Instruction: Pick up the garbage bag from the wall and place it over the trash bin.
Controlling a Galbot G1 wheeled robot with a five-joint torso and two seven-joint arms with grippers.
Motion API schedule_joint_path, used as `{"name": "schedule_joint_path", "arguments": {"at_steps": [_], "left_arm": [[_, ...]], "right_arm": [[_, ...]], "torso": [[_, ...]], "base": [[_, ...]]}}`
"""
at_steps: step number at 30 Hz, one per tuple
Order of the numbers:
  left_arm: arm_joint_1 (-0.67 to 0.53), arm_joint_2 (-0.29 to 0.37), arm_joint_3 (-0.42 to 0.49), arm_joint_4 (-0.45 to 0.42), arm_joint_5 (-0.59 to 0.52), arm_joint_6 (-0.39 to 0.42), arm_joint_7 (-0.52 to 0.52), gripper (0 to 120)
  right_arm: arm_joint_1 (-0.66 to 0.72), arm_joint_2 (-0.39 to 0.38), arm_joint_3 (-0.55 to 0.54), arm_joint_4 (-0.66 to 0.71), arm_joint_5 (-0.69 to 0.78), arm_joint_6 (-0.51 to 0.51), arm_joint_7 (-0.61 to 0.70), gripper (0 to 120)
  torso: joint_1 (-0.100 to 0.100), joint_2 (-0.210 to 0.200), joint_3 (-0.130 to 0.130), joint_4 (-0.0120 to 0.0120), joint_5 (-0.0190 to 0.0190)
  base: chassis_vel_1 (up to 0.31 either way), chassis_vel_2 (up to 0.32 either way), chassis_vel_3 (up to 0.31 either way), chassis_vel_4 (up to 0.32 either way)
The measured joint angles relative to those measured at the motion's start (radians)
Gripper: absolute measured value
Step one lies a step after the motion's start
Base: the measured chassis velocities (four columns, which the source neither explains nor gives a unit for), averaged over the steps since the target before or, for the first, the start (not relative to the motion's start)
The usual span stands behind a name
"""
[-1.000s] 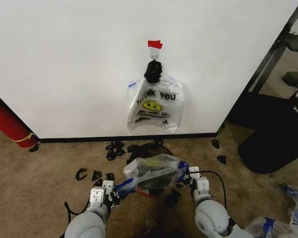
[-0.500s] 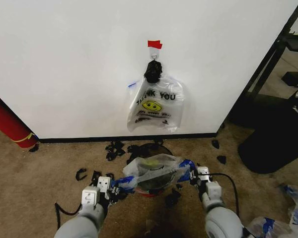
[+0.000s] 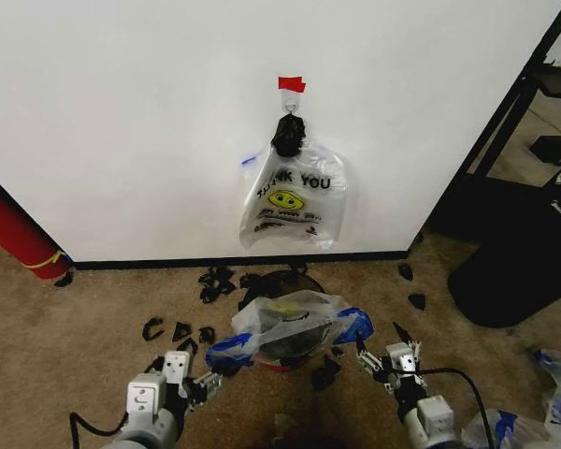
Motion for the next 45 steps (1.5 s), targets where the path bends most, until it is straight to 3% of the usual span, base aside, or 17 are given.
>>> {"name": "schedule_joint_path", "arguments": {"at_steps": [1, 6, 9, 11, 15, 16, 17, 23, 26, 30, 35, 39, 45], "left_arm": [[0.0, 0.0, 0.0, 0.0, 0.0, 0.0, 0.0, 98], [-0.086, 0.001, -0.023, 0.001, 0.03, -0.136, 0.18, 100], [-0.123, -0.007, -0.033, 0.008, 0.043, -0.153, 0.246, 100], [-0.154, -0.005, -0.026, 0.022, 0.04, -0.149, 0.258, 100], [-0.383, 0.032, 0.054, 0.146, -0.101, -0.061, 0.263, 100], [-0.485, 0.049, 0.093, 0.2, -0.168, -0.024, 0.27, 100], [-0.485, 0.049, 0.093, 0.2, -0.168, -0.024, 0.27, 100], [-0.807, 0.059, 0.313, 0.415, -0.279, 0.088, 0.362, 100], [-0.839, 0.052, 0.338, 0.443, -0.288, 0.105, 0.377, 100], [-0.954, -0.002, 0.418, 0.544, -0.32, 0.224, 0.432, 98], [-1.016, -0.058, 0.469, 0.641, -0.288, 0.254, 0.422, 96], [-1.04, -0.094, 0.493, 0.699, -0.291, 0.258, 0.39, 88], [-1.08, -0.141, 0.513, 0.794, -0.309, 0.257, 0.371, 64]], "right_arm": [[0.0, 0.0, 0.0, 0.0, 0.0, 0.0, 0.0, 98], [0.025, 0.076, 0.074, -0.035, 0.024, 0.194, -0.084, 100], [0.054, 0.101, 0.083, -0.043, 0.041, 0.236, -0.101, 100], [0.052, 0.117, 0.094, -0.042, 0.043, 0.251, -0.105, 100], [-0.029, 0.194, 0.173, 0.002, 0.042, 0.302, -0.111, 100], [-0.056, 0.214, 0.208, 0.022, 0.06, 0.316, -0.114, 100], [-0.056, 0.214, 0.208, 0.022, 0.06, 0.316, -0.114, 100], [-0.135, 0.29, 0.369, 0.089, 0.224, 0.411, -0.185, 100], [-0.153, 0.303, 0.391, 0.098, 0.245, 0.433, -0.197, 100], [-0.257, 0.351, 0.424, 0.121, 0.27, 0.533, -0.255, 100], [-0.285, 0.396, 0.413, 0.115, 0.233, 0.606, -0.298, 100], [-0.299, 0.409, 0.405, 0.124, 0.231, 0.615, -0.304, 100], [-0.297, 0.415, 0.371, 0.146, 0.261, 0.588, -0.319, 100]], "torso": [[0.0, 0.0, 0.0, 0.0, 0.0], [0.0, 0.0, 0.0, -0.0009, 0.0], [0.0, 0.0, 0.0, 0.0015, 0.0004], [0.0, 0.0, 0.0, 0.0017, 0.0006], [0.0, 0.0, 0.0, -0.0008, 0.0001], [0.0, 0.0, 0.0, -0.0007, -0.0001], [0.0, 0.0, 0.0, -0.0007, -0.0001], [0.0, 0.0, 0.0, -0.0006, 0.0001], [0.0, 0.0, 0.0, -0.0004, 0.0], [0.0, 0.0, 0.0, -0.0005, -0.0003], [0.0, 0.0, 0.0, -0.0002, 0.0], [0.0, 0.0, 0.0, -0.0001, 0.0], [0.0, 0.0, 0.0, -0.0003, 0.0]], "base": [[0.0, 0.0, 0.0, 0.0], [0.0, 0.0, 0.0, 0.0], [0.0, 0.0, 0.0, 0.0], [0.0, 0.0, 0.0, 0.0], [0.0, 0.0, 0.0, 0.0], [0.0, 0.0, 0.0, 0.0], [0.0, 0.0, 0.0, 0.0], [0.0, 0.0, 0.0, 0.0], [0.0, 0.0, 0.0, 0.0], [0.0, 0.0, 0.0, 0.0], [0.0, 0.0, 0.0, 0.0], [0.0, 0.0, 0.0, 0.0], [0.0, 0.0, 0.0, 0.0]]}}
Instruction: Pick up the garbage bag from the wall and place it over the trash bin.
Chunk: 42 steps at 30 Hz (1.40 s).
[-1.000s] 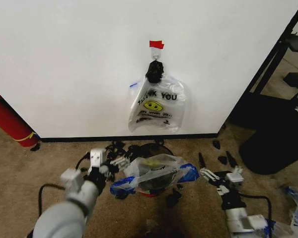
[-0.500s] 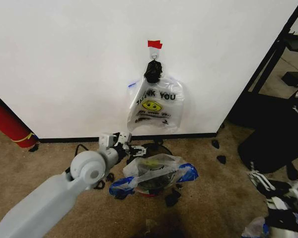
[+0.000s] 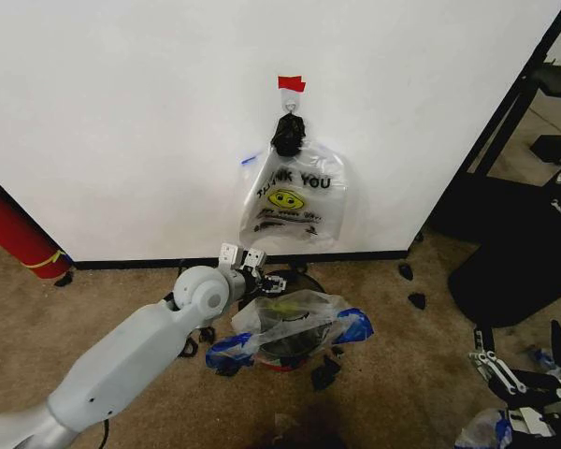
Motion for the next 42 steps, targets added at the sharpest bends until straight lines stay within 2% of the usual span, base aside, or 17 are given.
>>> {"name": "schedule_joint_path", "arguments": {"at_steps": [2, 7, 8, 14, 20, 23, 27, 29, 30, 31, 34, 35, 41, 42], "left_arm": [[-0.006, 0.002, 0.008, 0.006, -0.004, 0.0, 0.001, 61], [-0.042, 0.022, 0.059, 0.039, -0.102, -0.002, 0.01, 39], [-0.042, 0.022, 0.059, 0.039, -0.102, -0.002, 0.01, 39], [-0.075, 0.015, 0.119, 0.083, -0.106, -0.004, 0.022, 14], [-0.08, 0.017, 0.126, 0.069, -0.098, -0.004, 0.012, 0], [-0.072, 0.025, 0.111, 0.05, -0.104, -0.004, -0.005, 0], [-0.038, 0.03, 0.045, 0.005, -0.133, -0.004, -0.059, 0], [-0.006, 0.026, -0.009, -0.026, -0.166, -0.004, -0.118, 0], [0.038, 0.022, -0.068, -0.065, -0.205, -0.015, -0.197, 0], [0.038, 0.022, -0.068, -0.065, -0.205, -0.015, -0.197, 0], [0.145, 0.024, -0.162, -0.141, -0.25, -0.07, -0.328, 0], [0.145, 0.024, -0.162, -0.141, -0.25, -0.07, -0.328, 0], [0.328, 0.043, -0.282, -0.248, -0.209, -0.16, -0.391, 0], [0.373, 0.03, -0.307, -0.265, -0.172, -0.205, -0.391, 0]], "right_arm": [[0.002, 0.0, -0.003, 0.004, 0.003, -0.005, 0.002, 100], [0.026, -0.017, 0.033, 0.005, 0.025, -0.031, 0.026, 100], [0.026, -0.017, 0.033, 0.005, 0.025, -0.031, 0.026, 100], [0.035, -0.03, 0.076, 0.005, 0.044, -0.044, 0.046, 100], [0.036, -0.031, 0.076, -0.008, 0.042, -0.04, 0.052, 100], [0.04, -0.031, 0.071, -0.014, 0.039, -0.04, 0.054, 100], [0.046, -0.031, 0.058, -0.02, 0.027, -0.042, 0.057, 100], [0.051, -0.031, 0.05, -0.023, 0.02, -0.047, 0.061, 100], [0.056, -0.031, 0.04, -0.025, 0.006, -0.056, 0.072, 100], [0.056, -0.031, 0.04, -0.025, 0.006, -0.056, 0.072, 100], [0.068, -0.037, 0.016, -0.025, -0.015, -0.089, 0.103, 100], [0.068, -0.037, 0.016, -0.025, -0.015, -0.089, 0.103, 100], [0.095, -0.066, -0.045, -0.015, -0.045, -0.195, 0.167, 100], [0.109, -0.073, -0.064, -0.012, -0.063, -0.23, 0.193, 100]], "torso": [[0.0, 0.0, 0.0, -0.0001, 0.0], [0.0, 0.0, 0.0, 0.0004, 0.0001], [0.0, 0.0, 0.0, 0.0004, 0.0001], [0.0, 0.0, 0.0, 0.0004, 0.0003], [0.0, 0.0, 0.0, -0.0001, 0.0], [0.0, 0.0, 0.0, -0.0002, -0.0001], [0.0, 0.0, 0.0, 0.0001, -0.0001], [0.0, 0.0, 0.0, -0.0001, -0.0001], [0.0, 0.0, 0.0, -0.0001, 0.0001], [0.0, 0.0, 0.0, -0.0001, 0.0001], [0.0, 0.0, 0.0, 0.0, -0.0002], [0.0, 0.0, 0.0, 0.0, -0.0002], [0.0, 0.0, 0.0, 0.0006, -0.0001], [0.0, 0.0, 0.0, 0.0006, -0.0001]], "base": [[0.0, 0.0, 0.0, 0.0], [0.0, 0.0, 0.0, 0.0], [0.0, 0.0, 0.0, 0.0], [0.0, 0.0, 0.0, 0.0], [0.0, 0.0, 0.0, 0.0], [0.0, 0.0, 0.0, 0.0], [0.0, 0.0, 0.0, 0.0], [0.0, 0.0, 0.0, 0.0], [0.0, 0.0, 0.0, 0.0], [0.0, 0.0, 0.0, 0.0], [0.0, 0.0, 0.0, 0.0], [0.0, 0.0, 0.0, 0.0], [0.0, 0.0, 0.0, 0.0], [0.0, 0.0, 0.0, 0.0]]}}
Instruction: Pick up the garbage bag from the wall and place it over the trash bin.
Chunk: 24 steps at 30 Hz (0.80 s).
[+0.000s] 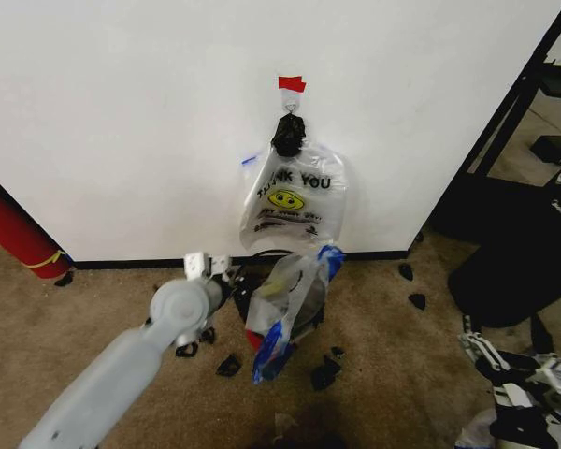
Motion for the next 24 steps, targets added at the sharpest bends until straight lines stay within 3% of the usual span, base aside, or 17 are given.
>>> {"name": "schedule_joint_path", "arguments": {"at_steps": [7, 20, 24], "left_arm": [[0.107, -0.087, -0.021, -0.008, 0.144, -0.138, 0.03, 0], [0.15, -0.145, -0.003, 0.002, 0.213, -0.109, -0.024, 0], [0.146, -0.147, -0.006, 0.032, 0.254, -0.098, 0.024, 4]], "right_arm": [[0.034, -0.019, -0.061, 0.009, -0.104, -0.079, 0.063, 100], [0.045, -0.043, -0.123, 0.02, -0.158, -0.139, 0.113, 100], [0.051, -0.048, -0.132, 0.014, -0.168, -0.151, 0.12, 100]], "torso": [[0.0, 0.0, 0.0, -0.0004, 0.0001], [0.0, 0.0, 0.0, -0.0005, 0.0002], [0.0, 0.0, 0.0, -0.0005, 0.0002]], "base": [[0.0, 0.0, 0.0, 0.0], [0.0, 0.0, 0.0, 0.0], [0.0, 0.0, 0.0, 0.0]]}}
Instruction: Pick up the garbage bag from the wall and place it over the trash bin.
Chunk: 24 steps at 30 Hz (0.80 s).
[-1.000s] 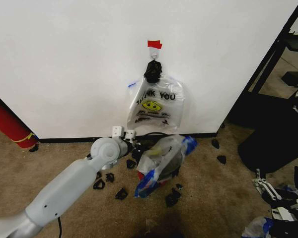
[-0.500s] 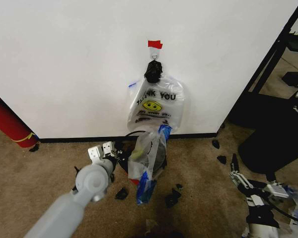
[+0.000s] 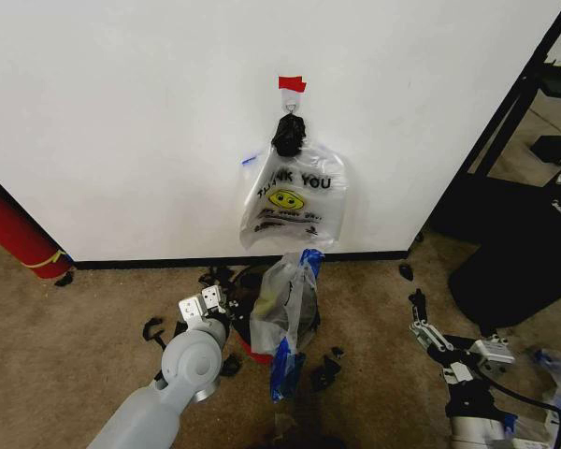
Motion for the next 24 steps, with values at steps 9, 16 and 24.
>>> {"name": "schedule_joint_path", "arguments": {"at_steps": [9, 16, 24], "left_arm": [[0.003, 0.01, -0.017, -0.018, 0.055, -0.003, 0.024, 33], [0.039, 0.072, -0.033, -0.101, 0.103, 0.001, 0.044, 61], [0.165, 0.129, -0.143, -0.203, 0.376, -0.16, 0.195, 90]], "right_arm": [[0.003, -0.032, -0.014, 0.031, 0.005, -0.059, 0.024, 100], [0.035, -0.119, -0.037, 0.051, 0.081, -0.176, 0.05, 100], [0.084, -0.237, -0.11, 0.04, 0.345, -0.402, 0.069, 100]], "torso": [[0.0, 0.0, 0.0, 0.0, 0.0], [0.0, 0.0, 0.0, 0.0, 0.0], [0.0, 0.0, 0.0, 0.0001, -0.0001]], "base": [[0.0, 0.0, 0.0, 0.0], [0.0, 0.0, 0.0, 0.0], [0.0, 0.0, 0.0, 0.0]]}}
